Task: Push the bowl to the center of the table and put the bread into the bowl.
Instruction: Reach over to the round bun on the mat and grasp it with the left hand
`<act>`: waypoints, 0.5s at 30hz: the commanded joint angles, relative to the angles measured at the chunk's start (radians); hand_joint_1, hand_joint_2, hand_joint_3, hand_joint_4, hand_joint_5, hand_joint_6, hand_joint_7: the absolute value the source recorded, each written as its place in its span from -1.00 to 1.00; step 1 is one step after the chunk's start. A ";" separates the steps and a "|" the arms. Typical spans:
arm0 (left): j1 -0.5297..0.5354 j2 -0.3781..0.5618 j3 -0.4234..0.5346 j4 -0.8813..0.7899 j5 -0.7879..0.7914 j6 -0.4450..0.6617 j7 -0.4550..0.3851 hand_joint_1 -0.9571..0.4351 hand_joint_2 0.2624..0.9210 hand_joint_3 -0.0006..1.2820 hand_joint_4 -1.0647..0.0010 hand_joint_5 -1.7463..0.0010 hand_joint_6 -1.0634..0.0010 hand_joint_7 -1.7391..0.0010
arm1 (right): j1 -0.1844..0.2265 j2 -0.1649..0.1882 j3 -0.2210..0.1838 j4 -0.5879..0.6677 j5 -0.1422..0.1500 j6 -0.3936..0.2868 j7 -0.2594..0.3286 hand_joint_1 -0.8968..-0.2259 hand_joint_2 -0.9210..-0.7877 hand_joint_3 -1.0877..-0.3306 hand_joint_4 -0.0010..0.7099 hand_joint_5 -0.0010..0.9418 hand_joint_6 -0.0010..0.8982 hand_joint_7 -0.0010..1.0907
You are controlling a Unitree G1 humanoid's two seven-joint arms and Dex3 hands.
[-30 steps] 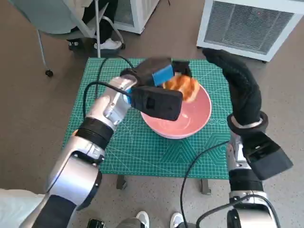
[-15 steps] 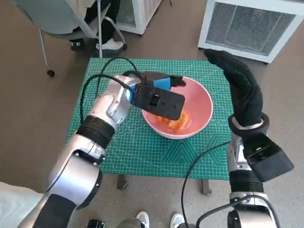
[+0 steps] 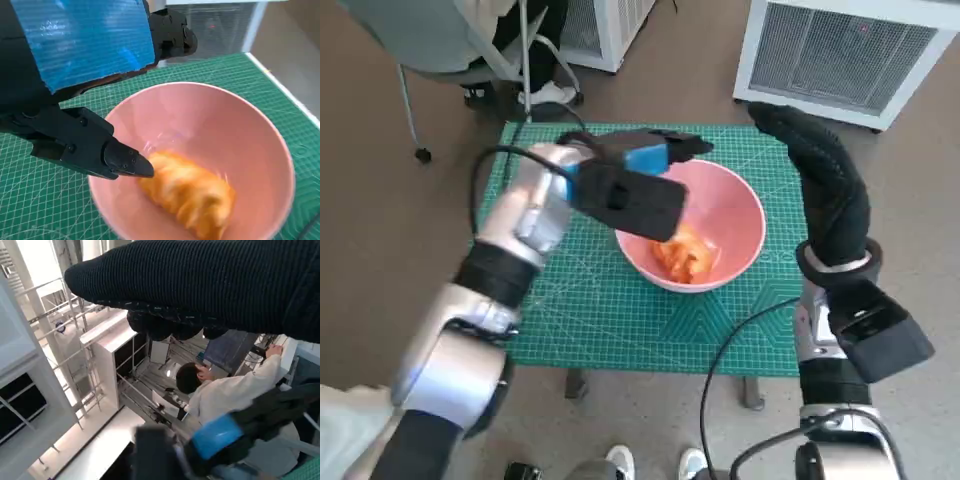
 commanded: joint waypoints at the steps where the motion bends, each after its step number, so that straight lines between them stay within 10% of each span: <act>1: 0.115 0.147 0.085 -0.241 -0.073 0.054 -0.104 0.12 0.69 -0.98 0.99 1.00 0.75 0.85 | 0.033 0.006 0.005 -0.007 0.003 0.010 -0.001 -0.29 -1.00 -0.17 -0.08 -0.96 -1.00 0.32; 15: 0.440 0.470 0.305 -0.504 -0.192 0.021 -0.168 0.16 0.70 -1.00 0.95 0.99 0.61 0.93 | 0.039 0.015 0.016 -0.023 0.022 0.022 0.011 -0.28 -1.00 -0.18 -0.09 -0.96 -1.00 0.30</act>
